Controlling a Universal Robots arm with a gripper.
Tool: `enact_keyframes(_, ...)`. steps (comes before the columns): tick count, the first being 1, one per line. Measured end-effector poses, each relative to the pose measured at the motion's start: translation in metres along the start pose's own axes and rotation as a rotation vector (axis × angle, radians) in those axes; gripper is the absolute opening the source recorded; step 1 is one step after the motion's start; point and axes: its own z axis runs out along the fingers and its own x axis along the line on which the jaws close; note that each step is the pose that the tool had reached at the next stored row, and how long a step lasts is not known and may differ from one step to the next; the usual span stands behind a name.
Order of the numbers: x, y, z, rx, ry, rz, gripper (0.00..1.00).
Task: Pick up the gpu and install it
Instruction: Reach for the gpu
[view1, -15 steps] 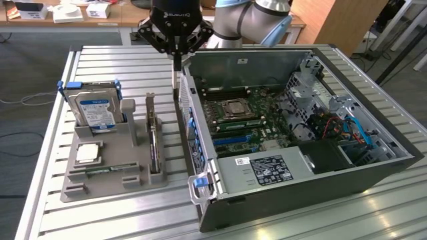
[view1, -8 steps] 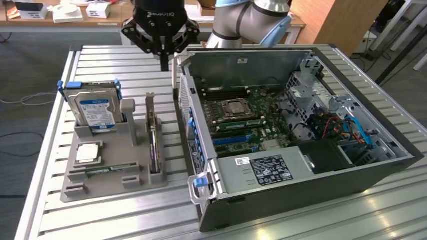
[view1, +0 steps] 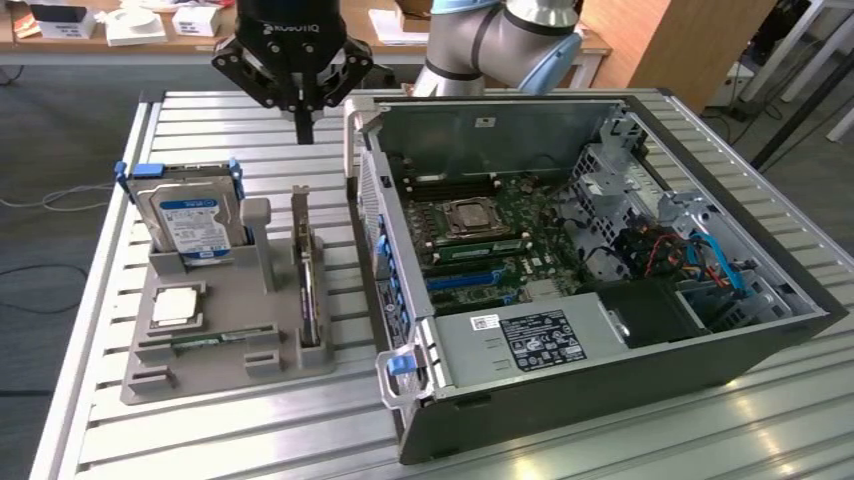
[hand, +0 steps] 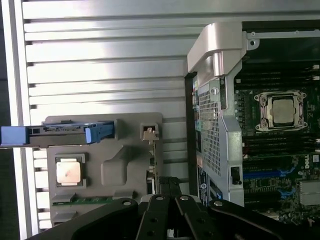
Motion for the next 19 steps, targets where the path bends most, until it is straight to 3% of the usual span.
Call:
enact_keyframes(8,0.000,-0.0008,-0.0001,0.0001,0.0002,0.000,0.11)
enact_keyframes(19,0.001,-0.0129,-0.0007,0.0001,0.0002,0.000,0.11)
